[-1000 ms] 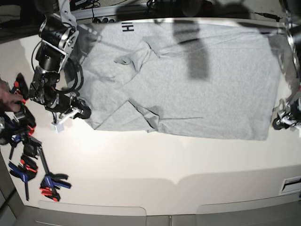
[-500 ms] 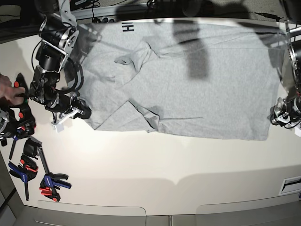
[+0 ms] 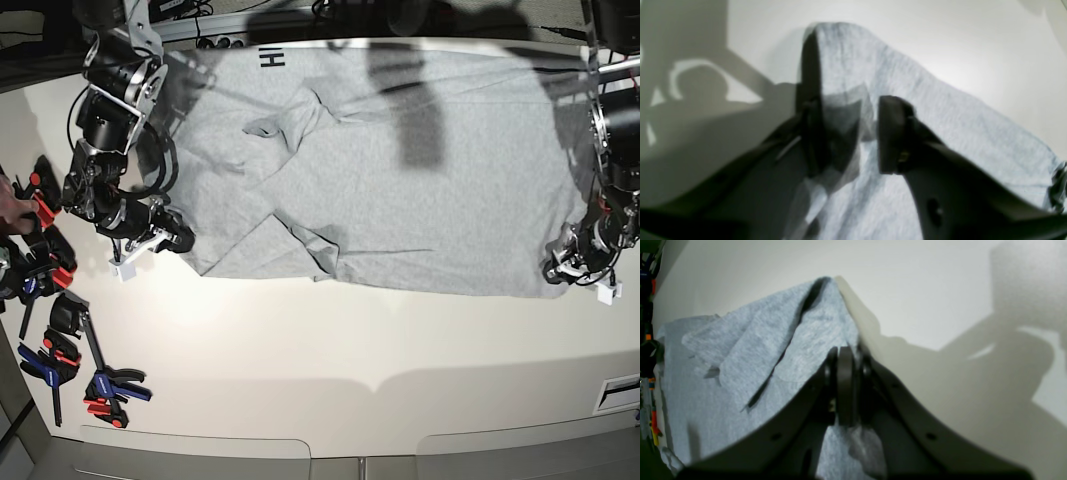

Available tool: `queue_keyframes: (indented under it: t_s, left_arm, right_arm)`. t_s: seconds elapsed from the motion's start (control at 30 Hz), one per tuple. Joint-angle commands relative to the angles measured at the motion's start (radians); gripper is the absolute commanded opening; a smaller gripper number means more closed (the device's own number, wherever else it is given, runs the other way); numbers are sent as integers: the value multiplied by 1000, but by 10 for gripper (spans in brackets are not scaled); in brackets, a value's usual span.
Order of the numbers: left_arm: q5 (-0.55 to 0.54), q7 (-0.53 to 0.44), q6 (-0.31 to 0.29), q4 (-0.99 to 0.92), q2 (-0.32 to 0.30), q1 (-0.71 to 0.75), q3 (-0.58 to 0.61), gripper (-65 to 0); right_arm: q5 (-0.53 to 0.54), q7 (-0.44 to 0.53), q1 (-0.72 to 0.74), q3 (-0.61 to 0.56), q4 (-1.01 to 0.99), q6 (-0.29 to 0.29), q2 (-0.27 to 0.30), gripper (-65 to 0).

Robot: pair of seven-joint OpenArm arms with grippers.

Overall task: Fold the T-shirt properly
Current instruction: 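Lift the hem with both grippers and fold it toward the collar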

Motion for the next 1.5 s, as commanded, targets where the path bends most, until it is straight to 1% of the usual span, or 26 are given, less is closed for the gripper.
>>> queue_keyframes:
  t_s: [0.0, 0.07, 0.1, 0.13, 0.17, 0.23, 0.3, 0.33, 0.43, 0.5, 0.67, 0.8, 0.9, 1.0, 1.1, 1.2, 1.3, 1.33, 1.4, 1.47]
  left_arm:
    - [0, -1, -3, 9, -23, -25, 0, -474]
    - [-9, -1, -3, 9, -34, -25, 0, -527]
    - [-21, -1, -3, 9, -40, -25, 0, -565]
    - [-36, 0, -4, 9, -46, -24, 0, -622]
    - [-51, 0, -5, 9, -51, -25, 0, -650]
    - [-74, 0, -27, 9, -58, -25, 0, -650]
    - [-87, 2, -72, 11, -63, -25, 0, -650]
    - [-92, 10, -96, 15, -65, -24, 0, -650]
    - [-138, 67, -142, 40, -71, -24, 0, -650]
    - [-183, 107, -164, 63, -77, -23, 0, -650]
    - [-266, 234, -167, 135, -108, -22, 0, -650]
    - [-394, 344, -167, 166, -159, -22, 0, -650]
    - [-497, 447, -167, 166, -198, -22, 0, -650]
    - [-599, 555, -167, 166, -237, -21, 0, -650]
    - [-686, 644, -167, 166, -279, -21, 0, -650]
    - [-748, 743, -167, 166, -319, -21, 0, -650]
    - [-834, 818, -167, 167, -359, -3, 0, -650]
    - [-854, 838, -167, 167, -372, 8, 0, -650]
    - [-854, 874, -167, 167, -395, 37, 0, -650]
    - [-854, 874, -167, 167, -411, 71, 0, -650]
  right_arm:
    - [-15, -14, 17, -2, 7, -8, 14, -650]
    - [-15, -14, 17, -2, 7, -8, 14, -650]
    - [-14, -14, 17, -2, 7, -8, 14, -650]
    - [-14, -14, 17, -2, 7, -8, 14, -650]
    - [-14, -14, 17, -2, 7, -8, 14, -650]
    - [10, -27, 17, -2, 8, -8, 14, -650]
    - [72, -68, 17, -2, 18, 0, 14, -650]
    - [108, -93, 17, -2, 29, 13, 13, -650]
    - [203, -176, 16, -2, 89, 13, 13, -650]
    - [230, -216, 16, -2, 138, 13, 13, -650]
    - [284, -320, -8, -1, 274, 13, 13, -650]
    - [346, -393, -88, -2, 407, 13, 13, -650]
    - [402, -443, -163, 0, 498, 13, 10, -650]
    - [434, -446, -243, 0, 578, 13, 10, -650]
    - [433, -454, -318, 0, 657, 13, 10, -650]
    - [433, -455, -393, 0, 735, 13, 10, -650]
    - [427, -455, -457, 0, 801, 13, 8, -650]
    - [425, -455, -478, 0, 818, 13, 8, -650]
    - [425, -455, -509, 1, 839, 13, 8, -650]
    - [425, -452, -530, 1, 846, 13, 8, -650]
